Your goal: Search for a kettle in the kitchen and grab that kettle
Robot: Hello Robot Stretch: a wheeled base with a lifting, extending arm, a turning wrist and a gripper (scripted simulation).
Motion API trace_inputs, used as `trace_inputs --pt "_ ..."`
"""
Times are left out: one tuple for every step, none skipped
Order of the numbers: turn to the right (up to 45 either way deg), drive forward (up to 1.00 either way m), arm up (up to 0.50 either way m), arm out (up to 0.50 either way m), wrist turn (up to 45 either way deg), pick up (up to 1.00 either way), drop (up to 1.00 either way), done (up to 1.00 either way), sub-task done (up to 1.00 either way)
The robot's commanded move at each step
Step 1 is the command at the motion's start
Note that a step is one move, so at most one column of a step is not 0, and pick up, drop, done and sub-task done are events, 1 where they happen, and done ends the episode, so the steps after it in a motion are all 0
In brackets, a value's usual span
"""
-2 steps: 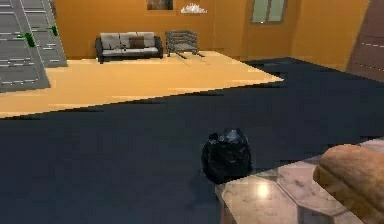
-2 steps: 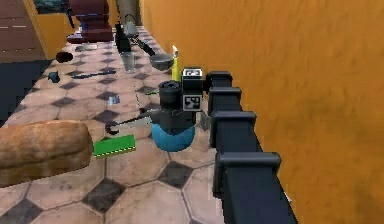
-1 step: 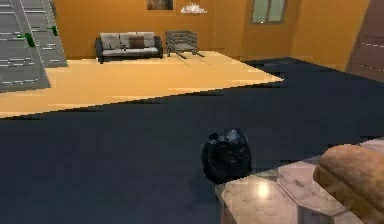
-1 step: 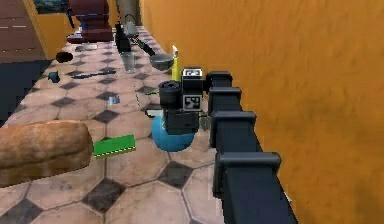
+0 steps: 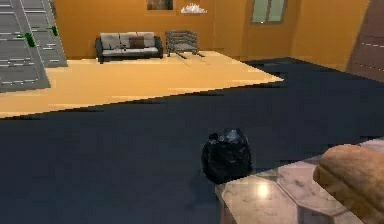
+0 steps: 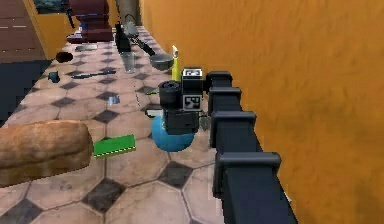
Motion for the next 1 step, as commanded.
trace_inputs --pt "0.0 0.0 0.0 0.0 0.0 0.0 0.0 1.0 0.0"
